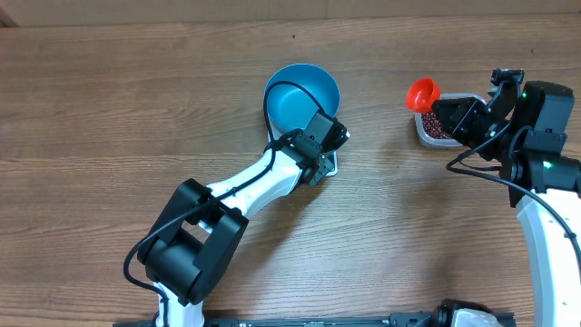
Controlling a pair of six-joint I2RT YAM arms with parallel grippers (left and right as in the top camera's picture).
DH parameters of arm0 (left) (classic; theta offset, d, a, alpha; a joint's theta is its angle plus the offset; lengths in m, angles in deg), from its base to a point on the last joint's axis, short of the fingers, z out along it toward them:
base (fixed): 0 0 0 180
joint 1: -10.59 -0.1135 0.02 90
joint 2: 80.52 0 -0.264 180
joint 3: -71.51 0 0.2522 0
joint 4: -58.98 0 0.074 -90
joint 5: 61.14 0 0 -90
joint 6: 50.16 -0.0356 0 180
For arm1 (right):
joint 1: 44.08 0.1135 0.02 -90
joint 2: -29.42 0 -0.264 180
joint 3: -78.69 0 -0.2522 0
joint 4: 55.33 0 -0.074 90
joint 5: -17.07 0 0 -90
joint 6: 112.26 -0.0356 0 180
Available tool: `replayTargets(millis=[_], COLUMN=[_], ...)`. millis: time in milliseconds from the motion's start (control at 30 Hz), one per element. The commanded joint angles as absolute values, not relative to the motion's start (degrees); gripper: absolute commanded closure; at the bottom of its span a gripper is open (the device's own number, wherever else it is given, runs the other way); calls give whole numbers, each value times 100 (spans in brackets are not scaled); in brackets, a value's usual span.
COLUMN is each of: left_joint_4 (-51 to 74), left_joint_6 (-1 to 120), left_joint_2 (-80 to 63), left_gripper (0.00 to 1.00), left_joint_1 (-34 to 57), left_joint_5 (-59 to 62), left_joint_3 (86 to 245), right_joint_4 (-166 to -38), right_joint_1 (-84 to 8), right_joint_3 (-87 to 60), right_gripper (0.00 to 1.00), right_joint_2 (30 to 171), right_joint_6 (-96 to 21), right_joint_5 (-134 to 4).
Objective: Scoop item into bowl and weigh 150g on scale
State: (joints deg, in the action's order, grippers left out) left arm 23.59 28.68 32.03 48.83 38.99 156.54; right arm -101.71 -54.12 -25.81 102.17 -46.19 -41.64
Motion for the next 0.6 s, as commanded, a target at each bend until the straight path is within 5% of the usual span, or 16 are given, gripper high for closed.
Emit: replayTargets(millis=[0,567], left_joint_4=[2265,2204], left_joint_6=[2776,2779], left_joint_2=[3264,3264], left_gripper=[96,96], left_joint_1=[4885,4885], left_joint_5=[3998,3978], left_joint_3=[15571,15499], right_joint_4=[-10141,-10156], right_joint_1=[-5434,-5434], right_joint_3=[-2478,-2478], right_gripper=[96,96], right_joint_2=[10101,10101], right_joint_6=[-4522,-4468], right_joint_5=[-4133,-4133])
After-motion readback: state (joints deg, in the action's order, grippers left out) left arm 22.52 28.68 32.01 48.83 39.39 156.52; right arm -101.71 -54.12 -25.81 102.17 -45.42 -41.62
